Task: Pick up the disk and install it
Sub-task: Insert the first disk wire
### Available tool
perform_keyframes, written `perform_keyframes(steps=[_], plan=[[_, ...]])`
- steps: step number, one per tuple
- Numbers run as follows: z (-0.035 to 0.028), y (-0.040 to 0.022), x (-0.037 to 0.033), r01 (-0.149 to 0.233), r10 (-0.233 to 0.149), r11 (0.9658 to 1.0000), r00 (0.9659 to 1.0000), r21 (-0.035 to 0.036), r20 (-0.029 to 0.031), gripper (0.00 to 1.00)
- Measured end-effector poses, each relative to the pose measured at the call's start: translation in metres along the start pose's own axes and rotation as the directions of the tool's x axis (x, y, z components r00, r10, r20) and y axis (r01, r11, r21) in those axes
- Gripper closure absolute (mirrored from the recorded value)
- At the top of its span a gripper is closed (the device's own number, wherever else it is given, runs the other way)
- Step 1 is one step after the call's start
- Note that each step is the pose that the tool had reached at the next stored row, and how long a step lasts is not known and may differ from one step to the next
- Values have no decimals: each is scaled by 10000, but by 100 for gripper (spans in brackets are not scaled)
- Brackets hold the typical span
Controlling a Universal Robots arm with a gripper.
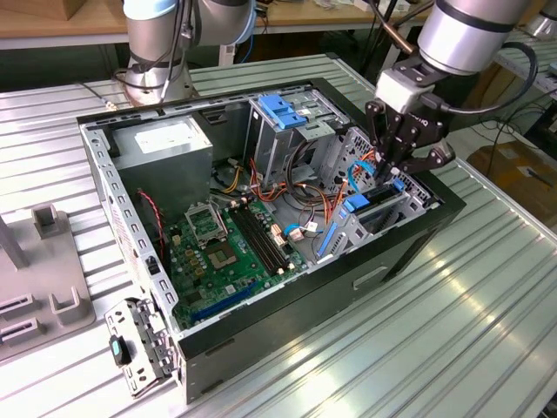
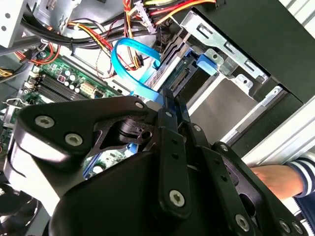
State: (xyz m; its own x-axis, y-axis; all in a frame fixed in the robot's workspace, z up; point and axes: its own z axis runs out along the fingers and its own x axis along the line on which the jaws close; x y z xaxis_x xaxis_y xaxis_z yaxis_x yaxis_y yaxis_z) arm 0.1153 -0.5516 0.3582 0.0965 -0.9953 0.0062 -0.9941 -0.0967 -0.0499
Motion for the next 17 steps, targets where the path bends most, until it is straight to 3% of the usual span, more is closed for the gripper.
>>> perform_keyframes(steps=[3, 17], plan=[[20, 37, 16, 109, -110, 9999, 9999, 88, 25, 84], [77, 44, 16, 127, -127, 9999, 9999, 103, 25, 84]])
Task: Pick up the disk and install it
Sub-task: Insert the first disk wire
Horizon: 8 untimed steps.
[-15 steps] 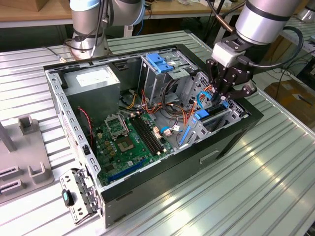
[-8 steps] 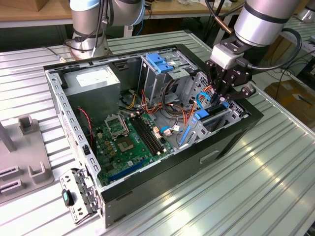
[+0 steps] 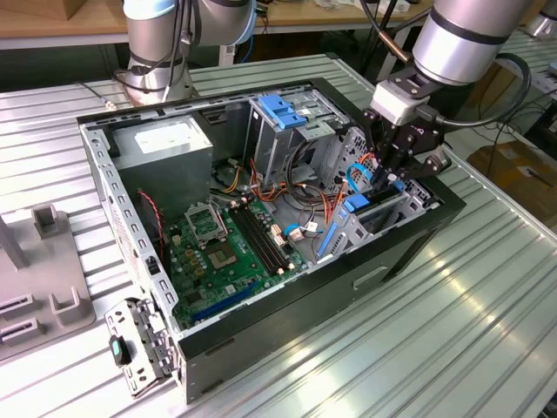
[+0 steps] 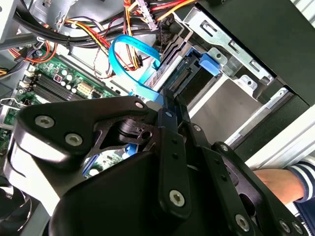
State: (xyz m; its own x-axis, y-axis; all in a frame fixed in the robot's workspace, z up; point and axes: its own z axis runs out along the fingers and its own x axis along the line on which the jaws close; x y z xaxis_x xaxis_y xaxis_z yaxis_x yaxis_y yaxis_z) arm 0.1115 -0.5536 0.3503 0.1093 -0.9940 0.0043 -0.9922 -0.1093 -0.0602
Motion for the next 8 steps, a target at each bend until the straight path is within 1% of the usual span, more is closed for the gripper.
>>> perform_keyframes(steps=[7, 8], plan=[[7, 0, 0, 1, -1, 10000, 10000, 0, 0, 84], [14, 1, 0, 0, 0, 10000, 10000, 2, 10, 84]])
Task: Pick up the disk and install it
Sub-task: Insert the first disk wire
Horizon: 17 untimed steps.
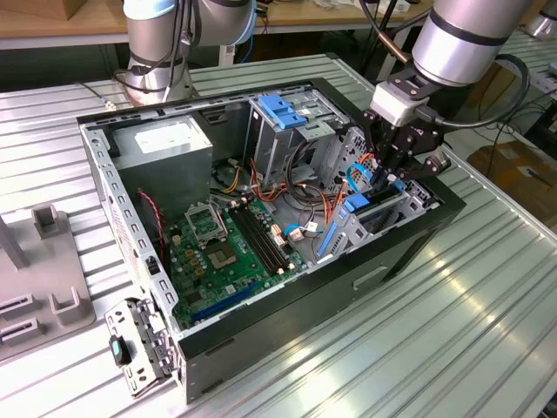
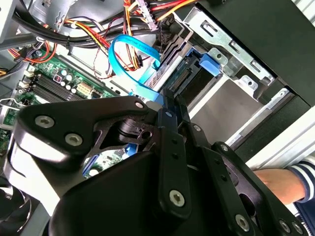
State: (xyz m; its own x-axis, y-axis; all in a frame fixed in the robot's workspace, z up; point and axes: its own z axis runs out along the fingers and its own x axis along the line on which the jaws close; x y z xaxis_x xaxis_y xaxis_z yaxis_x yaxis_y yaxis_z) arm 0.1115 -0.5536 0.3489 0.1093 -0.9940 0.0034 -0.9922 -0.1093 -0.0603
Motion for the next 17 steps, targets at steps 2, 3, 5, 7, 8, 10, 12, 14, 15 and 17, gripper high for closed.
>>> perform_keyframes(steps=[2, 3, 5, 7, 8, 10, 12, 14, 15, 17], plan=[[1, 0, 0, 0, 0, 10000, 10000, -1, -4, 84], [1, 0, 0, 0, 0, 10000, 10000, -1, -5, 84], [15, 1, 0, 0, 0, 10000, 10000, -1, -6, 84], [16, 1, 0, 0, 0, 10000, 10000, -1, -6, 84], [17, 1, 0, 0, 0, 10000, 10000, -1, -5, 84], [34, 2, 0, 0, 0, 10000, 10000, -1, -3, 84], [41, 2, 0, 0, 0, 10000, 10000, -1, -5, 84], [45, 3, 0, 0, 0, 10000, 10000, -1, -4, 84], [52, 3, 0, 0, 0, 10000, 10000, -1, -2, 84], [67, 4, 0, 0, 0, 10000, 10000, -1, -5, 84]])
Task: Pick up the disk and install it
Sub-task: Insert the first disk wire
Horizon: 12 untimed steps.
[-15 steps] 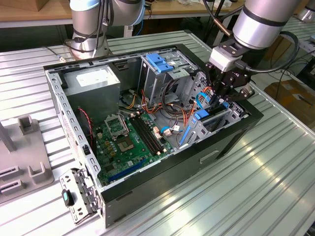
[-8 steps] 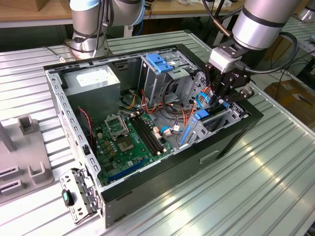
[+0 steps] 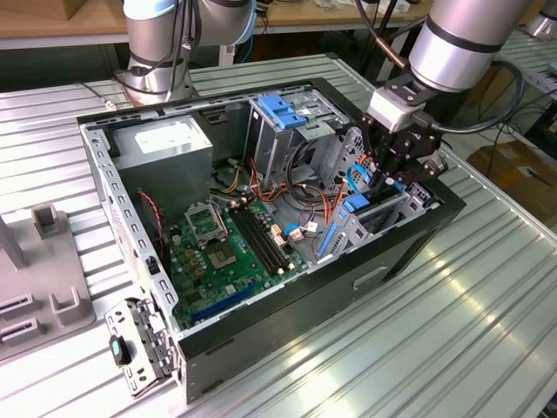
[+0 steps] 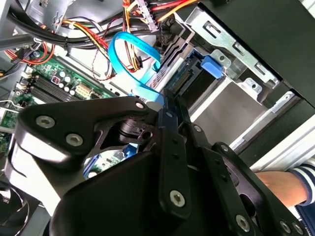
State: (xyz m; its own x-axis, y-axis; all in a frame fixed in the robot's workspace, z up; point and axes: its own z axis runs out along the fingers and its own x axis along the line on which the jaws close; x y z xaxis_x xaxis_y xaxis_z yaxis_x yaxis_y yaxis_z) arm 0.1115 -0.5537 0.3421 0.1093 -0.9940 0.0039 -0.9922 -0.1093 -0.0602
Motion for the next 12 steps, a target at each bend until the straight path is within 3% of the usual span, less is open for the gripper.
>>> perform_keyframes(steps=[9, 11, 12], plan=[[19, 1, 0, -1, 1, 10000, 10000, 1, 8, 83], [18, 1, 0, 0, 0, 10000, 10000, 1, 5, 70], [17, 1, 0, 0, 0, 10000, 10000, 0, 1, 70]])
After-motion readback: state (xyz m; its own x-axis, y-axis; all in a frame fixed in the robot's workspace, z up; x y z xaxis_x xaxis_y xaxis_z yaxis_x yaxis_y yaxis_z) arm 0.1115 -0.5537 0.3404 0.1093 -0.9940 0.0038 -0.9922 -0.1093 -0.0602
